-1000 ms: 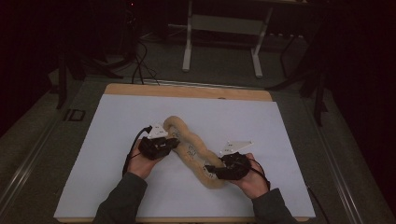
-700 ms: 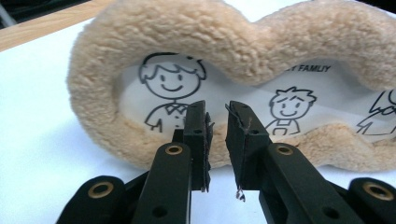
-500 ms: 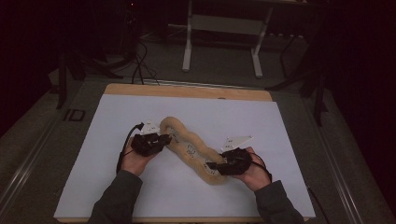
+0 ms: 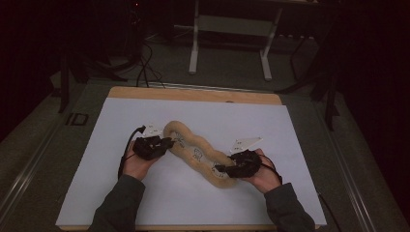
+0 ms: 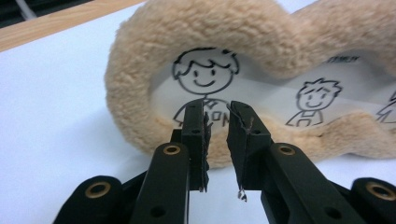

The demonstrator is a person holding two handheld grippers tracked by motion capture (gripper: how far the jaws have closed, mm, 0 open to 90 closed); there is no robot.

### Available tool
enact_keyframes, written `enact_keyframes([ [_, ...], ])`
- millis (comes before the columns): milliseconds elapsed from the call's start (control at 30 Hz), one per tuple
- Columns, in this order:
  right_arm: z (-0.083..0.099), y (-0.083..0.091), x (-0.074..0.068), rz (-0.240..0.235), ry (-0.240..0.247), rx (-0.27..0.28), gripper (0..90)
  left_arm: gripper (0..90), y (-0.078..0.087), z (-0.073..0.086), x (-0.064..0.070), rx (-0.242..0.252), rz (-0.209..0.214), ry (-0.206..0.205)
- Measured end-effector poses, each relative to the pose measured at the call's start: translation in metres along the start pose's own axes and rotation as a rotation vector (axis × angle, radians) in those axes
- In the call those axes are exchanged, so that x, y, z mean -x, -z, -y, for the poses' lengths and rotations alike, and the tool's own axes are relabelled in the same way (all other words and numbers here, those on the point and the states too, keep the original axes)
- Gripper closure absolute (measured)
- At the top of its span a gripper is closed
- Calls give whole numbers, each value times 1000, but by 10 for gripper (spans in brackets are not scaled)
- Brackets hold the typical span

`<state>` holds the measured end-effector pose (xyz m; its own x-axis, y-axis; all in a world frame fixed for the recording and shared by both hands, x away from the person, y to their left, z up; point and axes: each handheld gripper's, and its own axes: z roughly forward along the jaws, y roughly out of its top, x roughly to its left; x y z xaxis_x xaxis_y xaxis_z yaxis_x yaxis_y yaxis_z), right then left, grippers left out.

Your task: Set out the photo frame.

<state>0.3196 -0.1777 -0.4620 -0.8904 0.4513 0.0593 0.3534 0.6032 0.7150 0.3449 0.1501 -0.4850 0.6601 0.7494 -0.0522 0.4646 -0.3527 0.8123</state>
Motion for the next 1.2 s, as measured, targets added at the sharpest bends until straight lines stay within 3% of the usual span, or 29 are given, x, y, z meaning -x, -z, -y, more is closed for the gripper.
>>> enact_keyframes([
  [200, 5, 0, -6, 38, -54, -17, 523, 750, -1, -1, -11, -16, -22, 12],
  [267, 10, 0, -8, 52, -92, -20, 509, 728, 0, -1, -14, -15, -30, 18],
  [467, 21, 5, -11, 67, -163, -7, 495, 689, 0, -5, -24, -13, -38, 36],
  [500, 27, 8, -13, 79, -208, 10, 496, 656, -1, -7, -26, -12, -37, 39],
  [633, 35, 10, -16, 93, -257, 23, 507, 622, -4, -11, -30, -16, -37, 42],
  [833, 45, 10, -21, 106, -277, 62, 559, 608, -12, -16, -32, -22, -47, 37],
  [967, 46, 9, -24, 125, -266, 56, 568, 610, -15, -17, -33, -28, -61, 36],
  [1067, 48, 8, -27, 135, -270, 59, 567, 575, -19, -18, -35, -42, -96, 43],
  [1200, 49, 7, -28, 135, -273, 58, 570, 560, -23, -17, -36, -54, -101, 43],
])
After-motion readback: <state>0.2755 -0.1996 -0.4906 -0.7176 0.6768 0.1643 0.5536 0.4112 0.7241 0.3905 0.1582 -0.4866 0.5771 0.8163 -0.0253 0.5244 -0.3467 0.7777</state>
